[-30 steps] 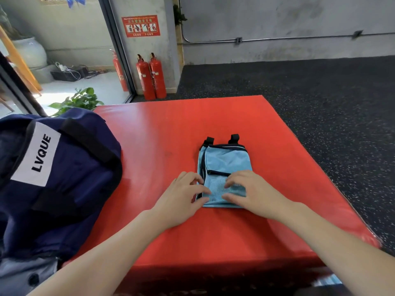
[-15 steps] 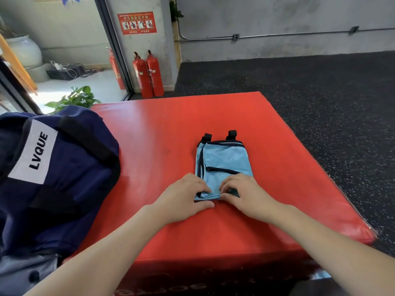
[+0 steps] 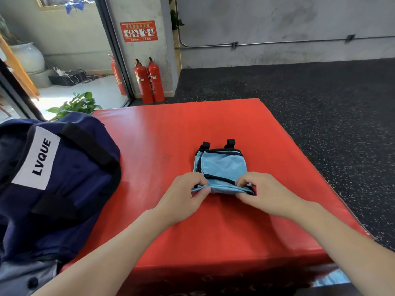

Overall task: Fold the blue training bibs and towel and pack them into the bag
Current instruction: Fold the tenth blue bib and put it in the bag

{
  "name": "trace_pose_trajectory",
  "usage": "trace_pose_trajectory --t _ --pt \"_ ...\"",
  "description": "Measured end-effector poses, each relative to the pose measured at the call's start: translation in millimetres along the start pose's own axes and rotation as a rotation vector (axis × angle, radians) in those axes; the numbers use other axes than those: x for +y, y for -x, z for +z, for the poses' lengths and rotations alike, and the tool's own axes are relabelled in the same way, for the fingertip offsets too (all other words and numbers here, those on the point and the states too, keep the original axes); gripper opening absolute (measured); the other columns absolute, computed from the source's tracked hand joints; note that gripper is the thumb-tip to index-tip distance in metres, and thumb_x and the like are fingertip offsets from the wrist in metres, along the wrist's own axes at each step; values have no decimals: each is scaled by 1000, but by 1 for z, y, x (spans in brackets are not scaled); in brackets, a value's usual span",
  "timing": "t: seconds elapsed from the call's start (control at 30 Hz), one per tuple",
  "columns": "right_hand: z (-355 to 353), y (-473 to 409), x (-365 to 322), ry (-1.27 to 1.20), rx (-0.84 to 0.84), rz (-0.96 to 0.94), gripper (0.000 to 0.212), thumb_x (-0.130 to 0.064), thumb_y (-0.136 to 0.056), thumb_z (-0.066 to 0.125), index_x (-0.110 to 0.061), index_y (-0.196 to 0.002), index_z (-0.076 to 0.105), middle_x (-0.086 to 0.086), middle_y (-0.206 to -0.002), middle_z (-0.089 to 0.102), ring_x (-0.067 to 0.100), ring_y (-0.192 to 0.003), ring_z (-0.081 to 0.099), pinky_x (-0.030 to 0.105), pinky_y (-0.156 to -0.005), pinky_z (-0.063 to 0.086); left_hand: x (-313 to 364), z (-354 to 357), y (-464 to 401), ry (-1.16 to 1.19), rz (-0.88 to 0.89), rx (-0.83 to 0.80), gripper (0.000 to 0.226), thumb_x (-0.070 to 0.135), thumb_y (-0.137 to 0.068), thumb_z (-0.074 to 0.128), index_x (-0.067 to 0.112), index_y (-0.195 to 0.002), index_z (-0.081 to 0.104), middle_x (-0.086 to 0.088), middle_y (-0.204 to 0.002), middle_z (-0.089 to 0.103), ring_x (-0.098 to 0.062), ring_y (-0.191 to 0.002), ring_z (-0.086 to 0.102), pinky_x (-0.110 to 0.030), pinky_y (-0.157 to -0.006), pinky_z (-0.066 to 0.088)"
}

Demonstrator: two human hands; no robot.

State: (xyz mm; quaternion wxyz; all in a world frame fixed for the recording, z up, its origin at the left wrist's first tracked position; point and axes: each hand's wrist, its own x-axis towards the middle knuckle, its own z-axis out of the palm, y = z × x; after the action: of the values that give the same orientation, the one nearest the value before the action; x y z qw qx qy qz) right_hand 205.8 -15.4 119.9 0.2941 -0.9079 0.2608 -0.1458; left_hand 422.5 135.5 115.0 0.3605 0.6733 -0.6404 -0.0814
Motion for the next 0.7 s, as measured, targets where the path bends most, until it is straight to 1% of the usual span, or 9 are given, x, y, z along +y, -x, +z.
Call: trace_pose_trajectory --t 0.03,0.1,0.17,0.27,0.37,0.43,0.5,0.6,0.7 --pt "-4 0 0 -45 3 26 11 -40 -82 69 -30 -85 66 -16 -83 69 3 -76 64 32 -75 53 2 -1 0 16 -13 10 12 27 -95 62 29 -83 60 11 -80 64 -11 -78 59 -27 -72 45" --pt "-12 0 -1 -108 2 61 9 -30 -87 72 -26 -80 66 -17 -67 62 2 -60 52 26 -62 43 7 -3 1 68 -58 32 11 26 -96 64 25 -85 61 10 -69 60 -9 -63 52 -23 -61 39" --pt "-18 -1 -1 -186 -10 89 13 -24 -89 71 -22 -77 65 -14 -61 53 4 -57 43 27 -59 35 12 -3 0 136 -93 55 11 27 -96 65 25 -86 61 5 -65 58 -8 -56 44 -22 -57 35" --pt "-23 -5 -2 -310 -23 142 13 -25 -89 69 -18 -78 67 -8 -63 53 9 -60 42 30 -59 31 20 0 -4 137 -152 111 12 30 -94 66 27 -83 63 2 -64 60 -7 -54 44 -20 -53 34" --pt "-17 -12 -3 -355 33 189 13 -27 -91 69 -21 -79 69 -14 -63 61 3 -58 48 24 -59 33 17 4 -9 136 -261 151 13 33 -93 67 29 -81 64 5 -64 60 -5 -55 46 -17 -53 34" --pt "-12 -17 -4 -315 100 211 13 -29 -91 71 -22 -80 70 -16 -66 66 -3 -58 52 18 -58 36 11 6 -12 129 -354 148 13 39 -92 66 32 -81 64 10 -62 59 -5 -55 47 -22 -54 37" --pt "-6 -22 -2 -221 149 245 13 -35 -88 73 -26 -80 70 -17 -71 68 -4 -64 57 17 -60 39 4 8 -14 92 -414 123 14 45 -90 66 35 -80 63 16 -58 57 -6 -54 49 -27 -55 40" --pt "2 -27 5 -62 166 330 15 -48 -85 72 -35 -81 67 -17 -80 68 -2 -76 59 26 -65 42 -3 8 -17 -24 -438 75 15 50 -88 64 37 -81 63 18 -66 60 -5 -64 56 -32 -63 48" --pt "8 -28 9 4 173 362 18 -54 -86 68 -37 -81 66 -16 -83 67 2 -78 59 32 -63 41 -6 11 -19 -155 -403 65 9 45 -90 65 36 -91 66 17 -91 58 -6 -88 56 -35 -79 50"
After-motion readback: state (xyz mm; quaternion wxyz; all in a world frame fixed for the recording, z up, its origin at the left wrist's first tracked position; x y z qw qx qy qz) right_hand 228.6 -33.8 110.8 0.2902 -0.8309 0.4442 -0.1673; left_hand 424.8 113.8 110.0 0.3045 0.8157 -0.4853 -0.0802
